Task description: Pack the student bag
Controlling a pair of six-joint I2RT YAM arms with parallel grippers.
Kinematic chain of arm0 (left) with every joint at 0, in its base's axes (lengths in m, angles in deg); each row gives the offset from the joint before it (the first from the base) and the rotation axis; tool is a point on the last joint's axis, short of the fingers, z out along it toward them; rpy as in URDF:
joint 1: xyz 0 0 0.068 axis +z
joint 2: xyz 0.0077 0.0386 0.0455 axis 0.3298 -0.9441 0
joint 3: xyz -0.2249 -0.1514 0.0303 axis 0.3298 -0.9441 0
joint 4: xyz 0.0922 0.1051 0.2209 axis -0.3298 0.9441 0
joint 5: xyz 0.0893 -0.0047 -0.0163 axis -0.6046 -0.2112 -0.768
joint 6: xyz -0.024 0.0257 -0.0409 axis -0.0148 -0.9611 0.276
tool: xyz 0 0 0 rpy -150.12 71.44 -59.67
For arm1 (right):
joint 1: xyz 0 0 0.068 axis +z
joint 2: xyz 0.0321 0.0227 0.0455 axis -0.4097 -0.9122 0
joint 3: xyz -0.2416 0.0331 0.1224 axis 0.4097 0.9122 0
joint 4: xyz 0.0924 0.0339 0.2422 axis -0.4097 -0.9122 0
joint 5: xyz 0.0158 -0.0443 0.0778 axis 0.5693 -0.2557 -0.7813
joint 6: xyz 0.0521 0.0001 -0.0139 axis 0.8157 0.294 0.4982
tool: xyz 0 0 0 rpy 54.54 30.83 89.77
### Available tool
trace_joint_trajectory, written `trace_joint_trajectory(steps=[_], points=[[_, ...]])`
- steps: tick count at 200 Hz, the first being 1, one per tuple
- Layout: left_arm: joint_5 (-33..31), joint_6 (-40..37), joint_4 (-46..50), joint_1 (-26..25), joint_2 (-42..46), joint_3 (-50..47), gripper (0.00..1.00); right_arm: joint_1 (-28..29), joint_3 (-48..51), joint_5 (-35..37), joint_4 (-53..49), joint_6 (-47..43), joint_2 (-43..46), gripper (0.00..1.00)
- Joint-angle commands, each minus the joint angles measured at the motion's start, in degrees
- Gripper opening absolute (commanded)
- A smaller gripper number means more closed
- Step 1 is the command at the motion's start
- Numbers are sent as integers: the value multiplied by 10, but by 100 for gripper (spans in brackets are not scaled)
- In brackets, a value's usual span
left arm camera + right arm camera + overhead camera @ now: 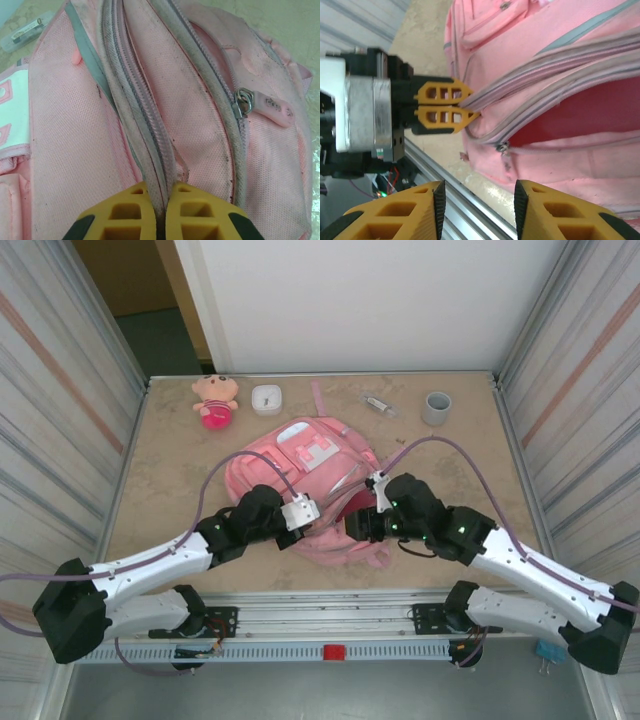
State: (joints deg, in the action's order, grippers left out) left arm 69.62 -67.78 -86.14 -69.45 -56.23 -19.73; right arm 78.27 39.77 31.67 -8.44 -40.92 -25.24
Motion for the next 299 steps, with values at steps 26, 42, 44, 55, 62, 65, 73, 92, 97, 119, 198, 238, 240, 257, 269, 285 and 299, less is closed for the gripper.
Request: trace_joint_trajectory(steps=[26,42,44,55,62,65,73,92,97,119,198,238,240,257,269,285,299], points=[[25,22,-25,8,22,29,0,21,28,32,64,14,-74,42],[26,23,-27,10,27,28,0,19,29,17,92,10,-95,41],[26,23,-27,11,28,28,0,19,28,15,96,10,-98,41],[26,24,-26,11,30,27,0,19,28,3,113,9,-111,40],[27,25,-26,12,31,27,0,19,28,-1,118,9,-119,39],[28,24,-26,12,31,27,0,19,28,-1,121,9,-122,39],[28,24,-26,12,32,27,0,19,26,-1,122,8,-129,38],[29,25,-26,12,35,26,0,19,19,6,115,4,-142,33],[29,26,-24,12,35,26,0,19,17,8,111,3,-143,31],[26,25,-25,13,39,24,0,20,9,18,93,2,-146,19],[11,15,3,26,49,23,0,-14,2,95,-29,-6,-109,0],[11,1,37,45,71,12,0,-121,16,37,-46,-69,-68,0],[11,0,40,46,71,12,0,-125,16,33,-46,-73,-67,0],[17,-14,66,49,69,16,0,-146,10,-16,-41,-106,-65,0],[18,-15,77,50,63,19,0,-143,3,-51,-34,-122,-67,0],[24,-10,80,49,53,24,7,-127,-1,-88,-19,-130,-72,0],[33,1,68,49,45,27,20,-105,-5,-97,-12,-131,-78,0]])
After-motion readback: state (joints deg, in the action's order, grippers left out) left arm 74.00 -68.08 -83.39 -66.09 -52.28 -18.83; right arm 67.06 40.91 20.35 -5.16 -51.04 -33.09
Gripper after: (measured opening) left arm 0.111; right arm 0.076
